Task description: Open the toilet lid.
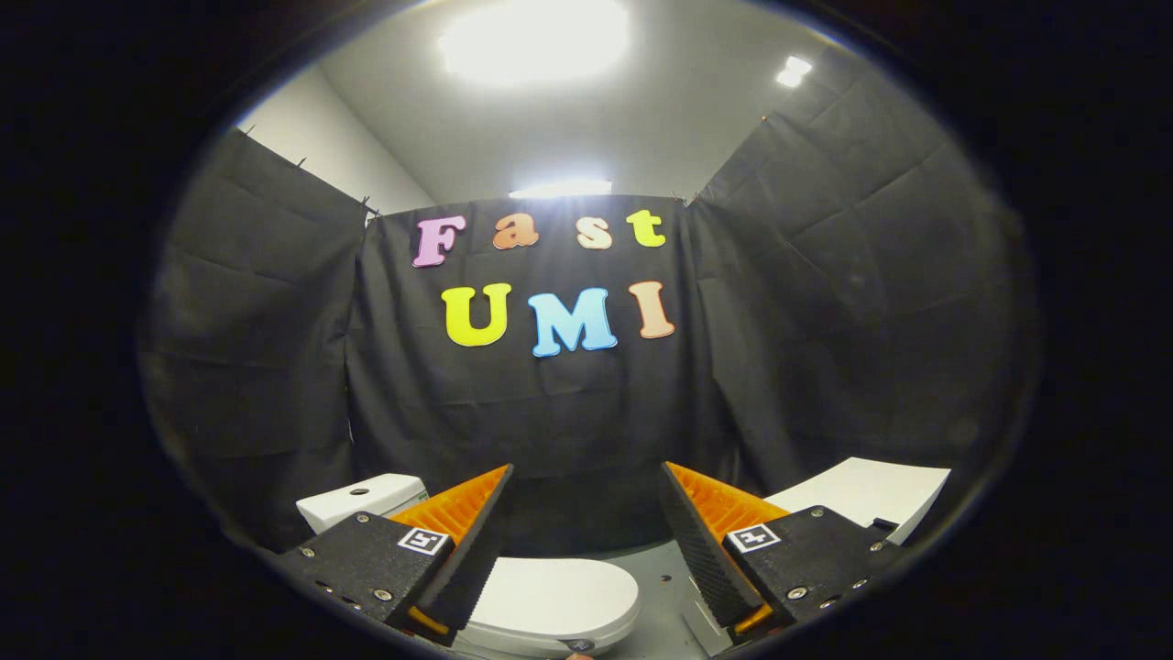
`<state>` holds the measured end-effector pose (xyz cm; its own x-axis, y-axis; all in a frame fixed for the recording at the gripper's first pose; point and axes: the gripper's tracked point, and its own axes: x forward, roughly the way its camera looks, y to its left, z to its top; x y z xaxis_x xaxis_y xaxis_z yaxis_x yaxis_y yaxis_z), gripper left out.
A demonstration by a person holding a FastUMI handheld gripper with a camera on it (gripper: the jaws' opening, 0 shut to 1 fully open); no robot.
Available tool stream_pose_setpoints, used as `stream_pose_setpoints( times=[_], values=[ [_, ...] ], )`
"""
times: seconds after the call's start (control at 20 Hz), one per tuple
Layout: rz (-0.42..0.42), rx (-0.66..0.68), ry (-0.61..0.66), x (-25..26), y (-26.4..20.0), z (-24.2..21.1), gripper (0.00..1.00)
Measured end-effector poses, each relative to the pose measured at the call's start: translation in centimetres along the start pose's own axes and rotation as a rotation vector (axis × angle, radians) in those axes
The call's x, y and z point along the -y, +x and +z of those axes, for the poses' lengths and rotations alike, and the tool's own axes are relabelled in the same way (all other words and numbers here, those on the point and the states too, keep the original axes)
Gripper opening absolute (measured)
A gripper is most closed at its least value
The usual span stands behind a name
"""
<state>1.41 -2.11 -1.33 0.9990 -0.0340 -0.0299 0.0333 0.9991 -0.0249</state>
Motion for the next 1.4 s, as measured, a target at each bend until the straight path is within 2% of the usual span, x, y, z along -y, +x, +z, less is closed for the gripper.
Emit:
stream_pose_setpoints(
  times=[0.55,0.8,1.15,1.25,1.4],
  values=[
    [0.000,-0.008,-0.001,0.2,0.2,-0.8,0.95],
    [0.046,-0.023,0.056,-2.2,0.3,-2.8,0.95],
    [0.055,-0.029,-0.021,-3.6,1.1,-4.8,0.95],
    [0.053,-0.010,0.024,-4.4,1.6,-5.3,0.95],
    [0.083,-0.051,0.180,-5.9,2.2,-9.5,0.95]
  ],
)
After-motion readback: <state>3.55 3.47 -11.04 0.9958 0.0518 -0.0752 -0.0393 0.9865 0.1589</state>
